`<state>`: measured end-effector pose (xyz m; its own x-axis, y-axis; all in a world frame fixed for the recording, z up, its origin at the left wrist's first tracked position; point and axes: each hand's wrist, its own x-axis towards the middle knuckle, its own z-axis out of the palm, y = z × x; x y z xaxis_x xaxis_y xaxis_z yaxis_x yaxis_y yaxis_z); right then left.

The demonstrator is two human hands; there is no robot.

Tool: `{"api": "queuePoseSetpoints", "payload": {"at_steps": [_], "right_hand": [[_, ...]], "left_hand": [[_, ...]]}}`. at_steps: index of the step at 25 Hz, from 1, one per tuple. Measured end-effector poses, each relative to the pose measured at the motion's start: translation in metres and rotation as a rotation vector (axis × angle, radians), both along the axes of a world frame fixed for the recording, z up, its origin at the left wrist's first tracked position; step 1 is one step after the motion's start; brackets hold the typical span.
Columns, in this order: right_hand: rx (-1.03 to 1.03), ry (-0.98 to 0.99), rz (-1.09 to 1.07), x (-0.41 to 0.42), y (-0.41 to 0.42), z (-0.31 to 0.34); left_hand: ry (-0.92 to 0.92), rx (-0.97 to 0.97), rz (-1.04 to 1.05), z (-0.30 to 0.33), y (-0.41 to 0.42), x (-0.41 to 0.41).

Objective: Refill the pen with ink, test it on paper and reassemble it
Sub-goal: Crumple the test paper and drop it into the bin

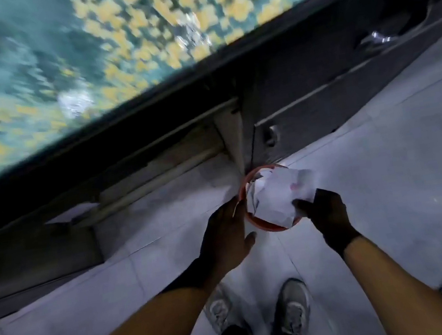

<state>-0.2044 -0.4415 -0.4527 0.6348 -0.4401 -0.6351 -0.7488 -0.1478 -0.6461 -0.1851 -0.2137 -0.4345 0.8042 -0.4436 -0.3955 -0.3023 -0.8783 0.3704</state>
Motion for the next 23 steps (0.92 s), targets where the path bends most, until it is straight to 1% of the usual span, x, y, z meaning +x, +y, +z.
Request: {"api": "queuePoseSetpoints", "payload": {"at_steps": [1, 4, 6, 7, 10, 12, 13, 15, 16, 18, 20, 21, 23], "right_hand": [[-0.008, -0.015, 0.032, 0.003, -0.002, -0.02], [0.008, 0.051, 0.117, 0.012, -0.003, -0.082], [0.018, 0.076, 0.144, 0.016, 0.0, -0.114], [-0.016, 0.078, 0.176, 0.017, 0.003, -0.125], [-0.209, -0.012, 0.326, 0.021, 0.011, -0.155], [-0.269, -0.069, 0.402, 0.021, 0.016, -0.169], [-0.343, -0.094, 0.439, 0.018, 0.019, -0.175], [-0.656, -0.192, 0.522, 0.013, 0.022, -0.185], [-0.807, -0.2, 0.548, 0.014, 0.023, -0.182], [-0.964, -0.147, 0.554, 0.018, 0.02, -0.171], [-1.047, -0.137, 0.611, 0.012, 0.016, -0.17], [-1.055, -0.123, 0.696, 0.006, 0.014, -0.174], [-1.015, -0.029, 0.891, -0.005, 0.013, -0.183]], "left_hand": [[-0.008, 0.031, -0.029, -0.025, 0.001, 0.0], [-0.01, 0.114, -0.067, -0.096, 0.002, 0.0], [-0.001, 0.15, -0.102, -0.131, 0.003, 0.0], [0.004, 0.162, -0.134, -0.145, 0.004, -0.002], [0.012, 0.209, -0.238, -0.175, 0.009, -0.012], [-0.008, 0.224, -0.28, -0.191, 0.013, -0.019], [-0.022, 0.227, -0.29, -0.196, 0.015, -0.021], [-0.044, 0.208, -0.29, -0.203, 0.015, -0.024], [-0.067, 0.194, -0.283, -0.207, 0.016, -0.025], [-0.111, 0.175, -0.269, -0.21, 0.017, -0.027], [-0.116, 0.168, -0.267, -0.212, 0.018, -0.028], [-0.112, 0.171, -0.266, -0.213, 0.018, -0.028], [-0.096, 0.183, -0.272, -0.213, 0.015, -0.028]]}}
